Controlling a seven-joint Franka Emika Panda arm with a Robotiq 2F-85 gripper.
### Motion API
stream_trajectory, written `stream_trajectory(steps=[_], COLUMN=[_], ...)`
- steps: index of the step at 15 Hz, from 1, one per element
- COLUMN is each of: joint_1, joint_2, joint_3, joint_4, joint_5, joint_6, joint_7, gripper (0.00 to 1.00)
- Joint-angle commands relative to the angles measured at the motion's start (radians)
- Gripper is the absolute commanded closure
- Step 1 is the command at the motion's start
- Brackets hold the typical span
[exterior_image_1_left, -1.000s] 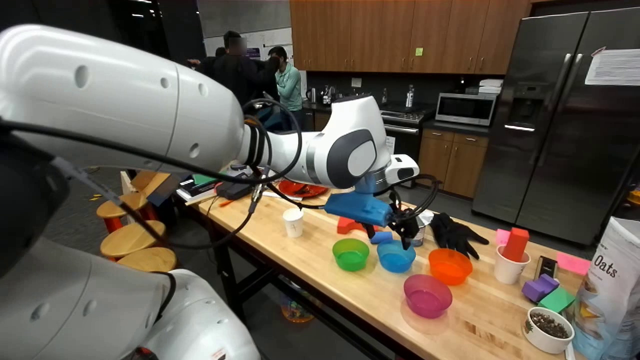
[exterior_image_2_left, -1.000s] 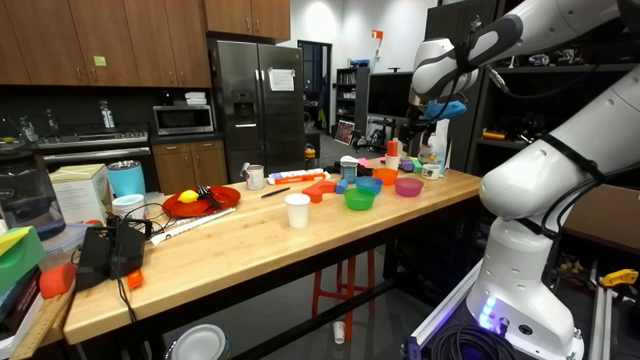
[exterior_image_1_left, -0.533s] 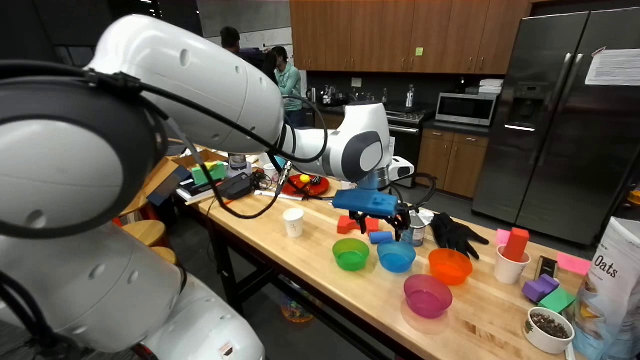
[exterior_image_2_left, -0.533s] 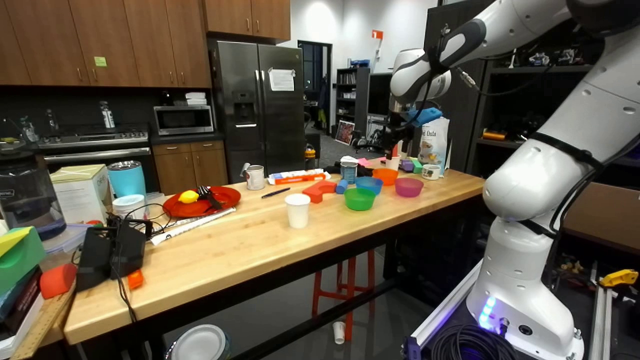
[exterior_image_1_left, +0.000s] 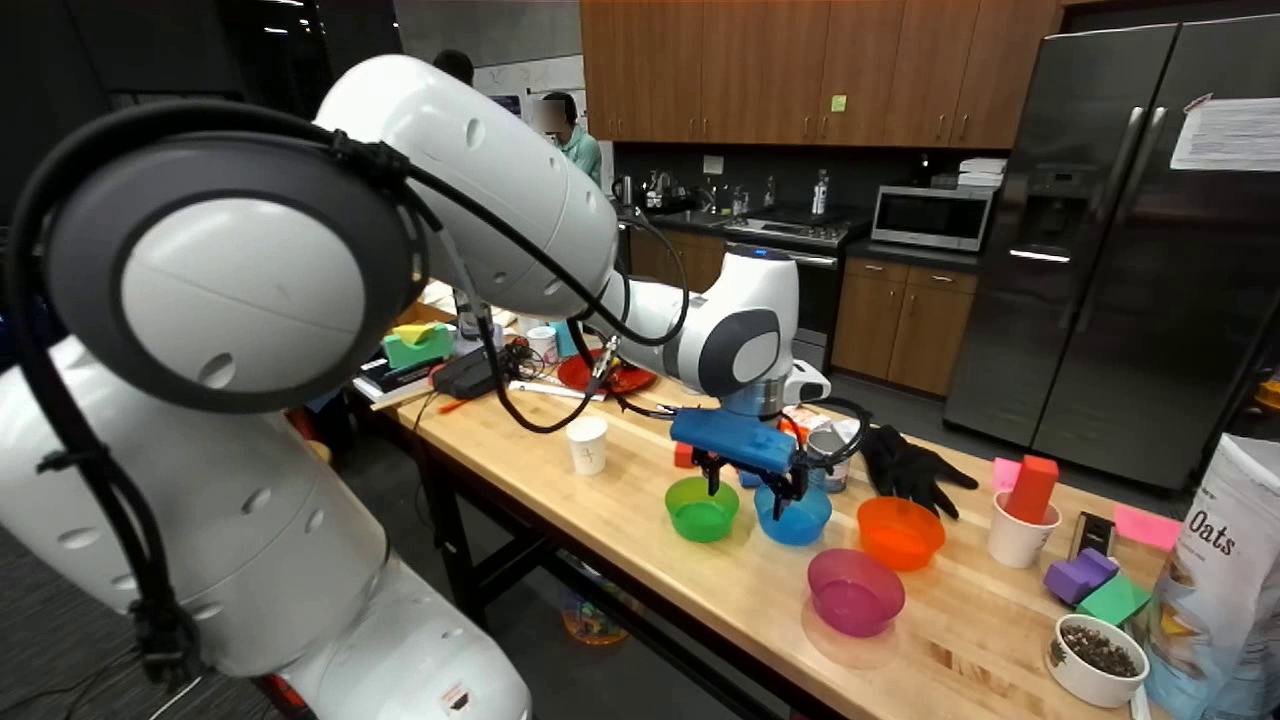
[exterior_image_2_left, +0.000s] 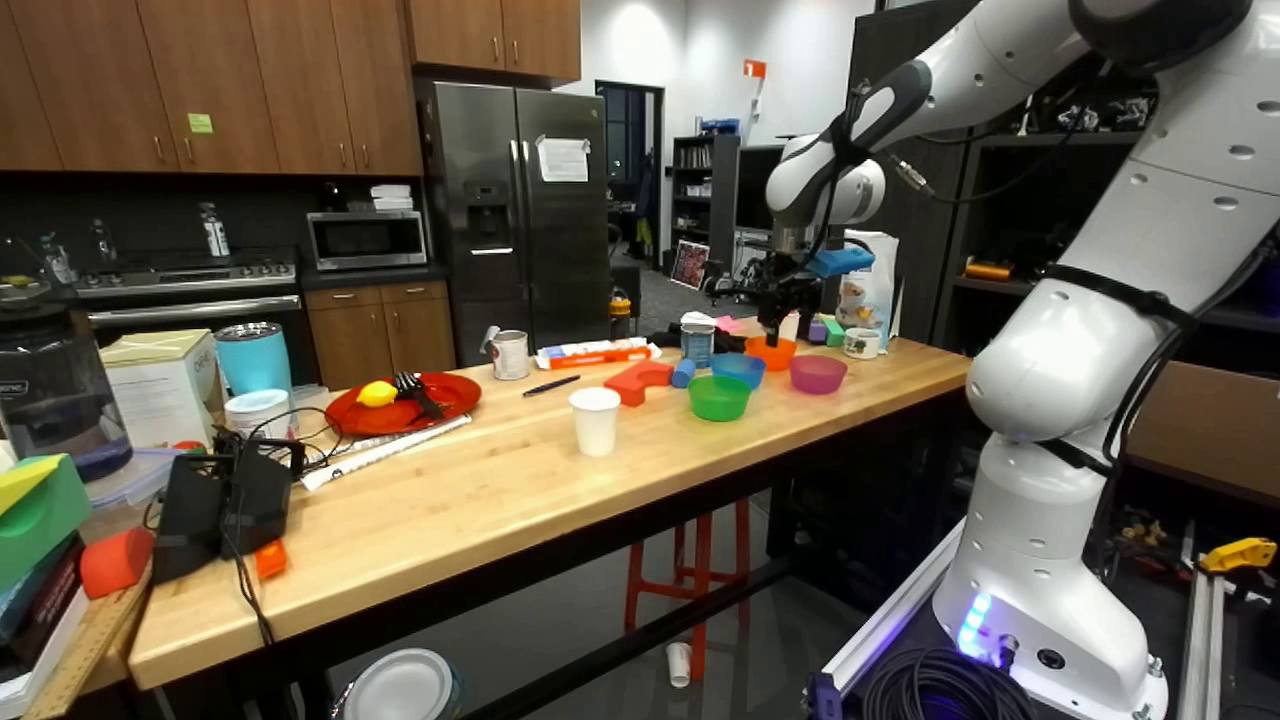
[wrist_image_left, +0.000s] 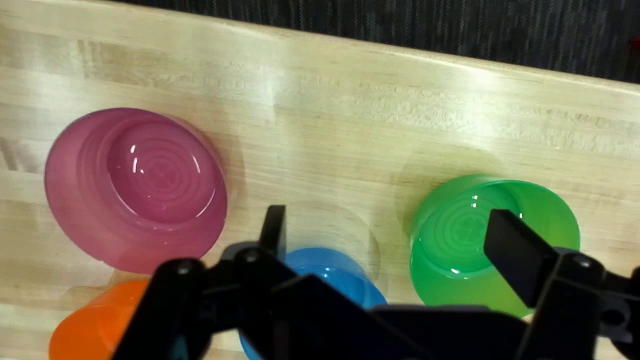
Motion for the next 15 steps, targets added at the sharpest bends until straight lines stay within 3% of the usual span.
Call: stream_trajectory(steps=[1,6,8,12,15], joint_1=[0.008,0.015,0.001,0.006,0.013], joint_2=[0.039,0.073,0.027,0.047,0.082], joint_3=[-0.013,-0.003,0.006,0.005,-0.005], joint_4=[0.028,0.042,0.016,0.022,0.075], joint_5=[0.043,0.047,0.002,0.017,0.059], joint_6=[-0.024,-0.016,0.007,0.003,0.064], joint_7=[-0.030,-0.052,-0.024,-0.024,-0.035], gripper=[0.00,0.00,0.00,0.00,0.00])
